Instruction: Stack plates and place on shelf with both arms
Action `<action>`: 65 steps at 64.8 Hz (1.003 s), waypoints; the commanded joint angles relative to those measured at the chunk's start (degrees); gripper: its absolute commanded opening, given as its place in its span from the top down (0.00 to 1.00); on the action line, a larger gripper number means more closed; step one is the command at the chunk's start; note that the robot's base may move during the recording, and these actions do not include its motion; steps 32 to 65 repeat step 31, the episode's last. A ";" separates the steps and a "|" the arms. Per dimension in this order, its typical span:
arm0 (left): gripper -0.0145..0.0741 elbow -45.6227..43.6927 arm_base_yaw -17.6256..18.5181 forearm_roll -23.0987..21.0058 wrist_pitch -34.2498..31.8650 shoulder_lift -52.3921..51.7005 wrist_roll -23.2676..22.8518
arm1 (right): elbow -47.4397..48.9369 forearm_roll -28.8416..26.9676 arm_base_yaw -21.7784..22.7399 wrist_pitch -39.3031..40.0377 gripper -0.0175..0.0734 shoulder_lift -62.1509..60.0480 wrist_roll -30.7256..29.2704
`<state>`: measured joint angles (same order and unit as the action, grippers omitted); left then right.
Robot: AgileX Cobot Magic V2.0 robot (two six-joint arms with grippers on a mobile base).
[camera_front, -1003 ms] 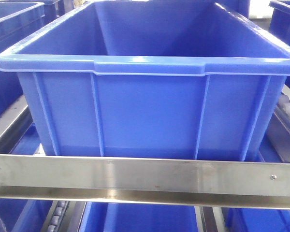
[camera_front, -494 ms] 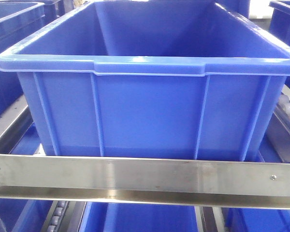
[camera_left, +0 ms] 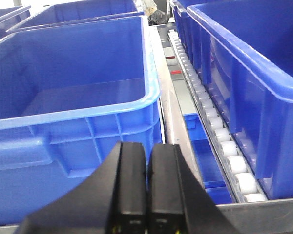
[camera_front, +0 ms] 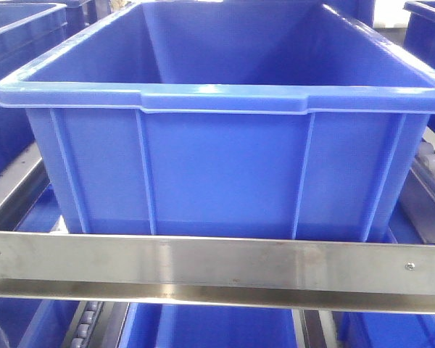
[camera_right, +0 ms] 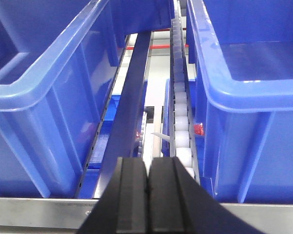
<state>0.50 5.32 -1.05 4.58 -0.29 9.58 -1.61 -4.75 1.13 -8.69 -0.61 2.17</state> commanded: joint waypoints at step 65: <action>0.74 0.15 0.22 -0.54 -5.37 -1.30 -0.43 | -0.06 0.57 0.20 4.65 0.75 -1.07 -0.12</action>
